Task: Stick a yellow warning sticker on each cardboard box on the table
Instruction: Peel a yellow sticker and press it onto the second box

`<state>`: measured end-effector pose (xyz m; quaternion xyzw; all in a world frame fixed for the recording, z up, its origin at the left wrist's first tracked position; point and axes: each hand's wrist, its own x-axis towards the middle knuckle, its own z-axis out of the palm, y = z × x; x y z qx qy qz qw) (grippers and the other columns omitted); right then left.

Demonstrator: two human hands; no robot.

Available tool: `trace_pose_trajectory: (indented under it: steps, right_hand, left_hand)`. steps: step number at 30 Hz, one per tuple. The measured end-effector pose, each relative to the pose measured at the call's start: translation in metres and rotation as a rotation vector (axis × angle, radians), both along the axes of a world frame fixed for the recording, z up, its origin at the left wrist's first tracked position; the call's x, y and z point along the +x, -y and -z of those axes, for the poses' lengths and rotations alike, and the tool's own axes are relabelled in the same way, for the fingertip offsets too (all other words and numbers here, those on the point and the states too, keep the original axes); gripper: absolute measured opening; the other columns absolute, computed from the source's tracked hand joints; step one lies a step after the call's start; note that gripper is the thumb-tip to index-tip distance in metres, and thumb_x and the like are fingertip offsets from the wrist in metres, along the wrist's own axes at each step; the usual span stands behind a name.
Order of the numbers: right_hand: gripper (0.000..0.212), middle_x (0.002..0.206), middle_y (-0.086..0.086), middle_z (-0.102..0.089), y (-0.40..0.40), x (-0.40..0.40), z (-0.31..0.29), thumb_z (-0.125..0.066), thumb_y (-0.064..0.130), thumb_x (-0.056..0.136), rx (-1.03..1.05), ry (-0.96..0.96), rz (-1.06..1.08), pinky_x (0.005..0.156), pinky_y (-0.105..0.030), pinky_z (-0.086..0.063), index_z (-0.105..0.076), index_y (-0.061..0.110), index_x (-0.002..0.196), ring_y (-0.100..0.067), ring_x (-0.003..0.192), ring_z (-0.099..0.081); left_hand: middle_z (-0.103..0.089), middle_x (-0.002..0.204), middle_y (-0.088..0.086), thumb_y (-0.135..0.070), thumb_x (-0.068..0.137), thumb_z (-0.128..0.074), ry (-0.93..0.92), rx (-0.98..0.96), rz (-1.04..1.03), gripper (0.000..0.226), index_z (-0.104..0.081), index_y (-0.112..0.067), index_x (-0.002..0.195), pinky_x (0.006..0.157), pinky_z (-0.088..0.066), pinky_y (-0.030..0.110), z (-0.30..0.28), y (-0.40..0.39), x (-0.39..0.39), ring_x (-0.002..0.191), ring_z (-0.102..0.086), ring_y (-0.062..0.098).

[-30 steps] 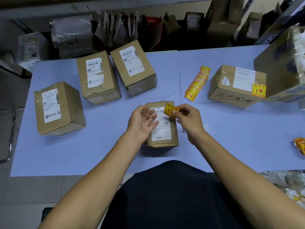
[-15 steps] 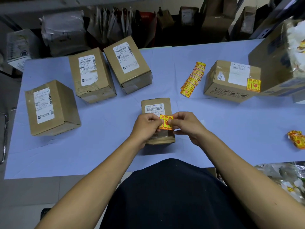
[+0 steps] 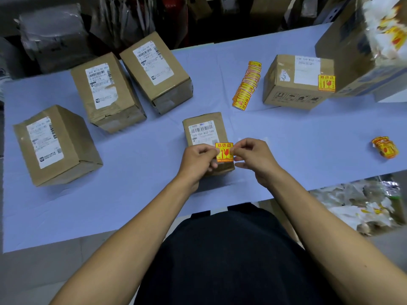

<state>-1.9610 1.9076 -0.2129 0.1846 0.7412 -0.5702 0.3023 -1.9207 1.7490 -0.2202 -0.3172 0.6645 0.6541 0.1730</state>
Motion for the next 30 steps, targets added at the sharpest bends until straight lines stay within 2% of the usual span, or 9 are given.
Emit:
trace_pose_trajectory:
  steps: [2, 5, 9, 11, 14, 17, 22, 25, 30]
  right_hand:
    - [0.016, 0.07, -0.001, -0.065, -0.001, 0.004, 0.001, -0.065, 0.003, 0.091, -0.015, 0.014, 0.031, 0.054, -0.019, -0.054, -0.064, 0.011, 0.078, -0.002, 0.052, -0.063]
    - [0.015, 0.071, -0.002, -0.065, -0.002, 0.011, 0.007, -0.064, 0.004, 0.091, -0.013, 0.024, 0.023, 0.057, -0.02, -0.055, -0.063, 0.011, 0.078, -0.008, 0.059, -0.063]
    - [0.011, 0.079, -0.007, -0.068, -0.009, 0.015, 0.014, -0.063, 0.005, 0.089, 0.047, 0.012, -0.103, 0.066, -0.026, -0.054, -0.066, 0.009, 0.079, -0.016, 0.074, -0.064]
    - [0.01, 0.082, -0.008, -0.067, -0.012, 0.016, 0.018, -0.062, 0.006, 0.089, 0.079, 0.003, -0.143, 0.07, -0.029, -0.051, -0.066, 0.007, 0.08, -0.018, 0.078, -0.062]
    - [0.01, 0.086, -0.011, -0.067, -0.016, 0.014, 0.021, -0.06, 0.007, 0.089, 0.115, -0.017, -0.15, 0.07, -0.029, -0.05, -0.066, 0.007, 0.081, -0.019, 0.082, -0.062]
    - [0.009, 0.093, -0.017, -0.071, -0.02, 0.008, 0.024, -0.062, 0.008, 0.089, 0.115, -0.02, -0.164, 0.072, -0.03, -0.053, -0.067, 0.005, 0.083, -0.02, 0.086, -0.064]
    - [0.007, 0.093, -0.017, -0.071, -0.016, 0.006, 0.027, -0.065, 0.008, 0.088, 0.123, -0.024, -0.201, 0.078, -0.041, -0.057, -0.069, 0.004, 0.085, -0.021, 0.084, -0.063]
    - [0.006, 0.097, -0.021, -0.071, -0.015, 0.006, 0.028, -0.064, 0.007, 0.089, 0.104, -0.01, -0.189, 0.083, -0.046, -0.059, -0.068, 0.004, 0.085, -0.025, 0.087, -0.064]
    - [0.01, 0.096, -0.018, -0.071, -0.012, 0.005, 0.03, -0.062, 0.005, 0.09, 0.096, 0.0, -0.176, 0.077, -0.04, -0.06, -0.065, 0.007, 0.081, -0.031, 0.099, -0.068]
  left_hand:
    - [-0.062, 0.051, -0.001, -0.011, 0.091, -0.065, 0.015, 0.018, -0.004, 0.013, -0.072, -0.01, 0.08, 0.044, -0.043, 0.017, 0.0, 0.001, 0.005, 0.044, -0.055, 0.006]
    - [-0.067, 0.057, -0.004, -0.012, 0.091, -0.065, 0.047, -0.005, 0.042, 0.013, -0.072, -0.011, 0.08, 0.045, -0.044, 0.019, 0.002, 0.0, 0.011, 0.046, -0.059, 0.008]
    - [-0.073, 0.074, 0.007, -0.015, 0.091, -0.065, 0.125, -0.084, 0.116, 0.011, -0.071, -0.012, 0.082, 0.046, -0.048, 0.022, 0.005, -0.003, 0.016, 0.051, -0.068, 0.015]
    - [-0.075, 0.076, 0.005, -0.016, 0.09, -0.064, 0.104, -0.208, 0.205, 0.014, -0.072, -0.014, 0.079, 0.048, -0.051, 0.024, 0.006, -0.006, 0.017, 0.053, -0.071, 0.017]
    - [-0.072, 0.064, 0.001, -0.019, 0.087, -0.062, 0.033, -0.434, 0.336, 0.022, -0.071, -0.018, 0.068, 0.057, -0.056, 0.027, 0.007, -0.013, 0.016, 0.049, -0.069, 0.014]
    - [-0.071, 0.064, 0.002, -0.023, 0.087, -0.063, 0.015, -0.527, 0.369, 0.021, -0.071, -0.018, 0.068, 0.064, -0.058, 0.032, 0.008, -0.018, 0.014, 0.057, -0.068, 0.016]
    - [-0.071, 0.084, 0.001, -0.023, 0.089, -0.061, 0.027, -0.593, 0.369, 0.024, -0.063, -0.022, 0.064, 0.069, -0.057, 0.039, 0.01, -0.018, 0.015, 0.083, -0.064, 0.021]
    - [-0.07, 0.086, 0.0, -0.024, 0.09, -0.059, 0.038, -0.602, 0.35, 0.024, -0.063, -0.021, 0.067, 0.069, -0.056, 0.038, 0.011, -0.018, 0.014, 0.084, -0.064, 0.022]
    - [-0.071, 0.078, 0.001, -0.024, 0.088, -0.06, 0.048, -0.621, 0.36, 0.022, -0.069, -0.014, 0.071, 0.07, -0.058, 0.041, 0.011, -0.018, 0.011, 0.082, -0.065, 0.022]
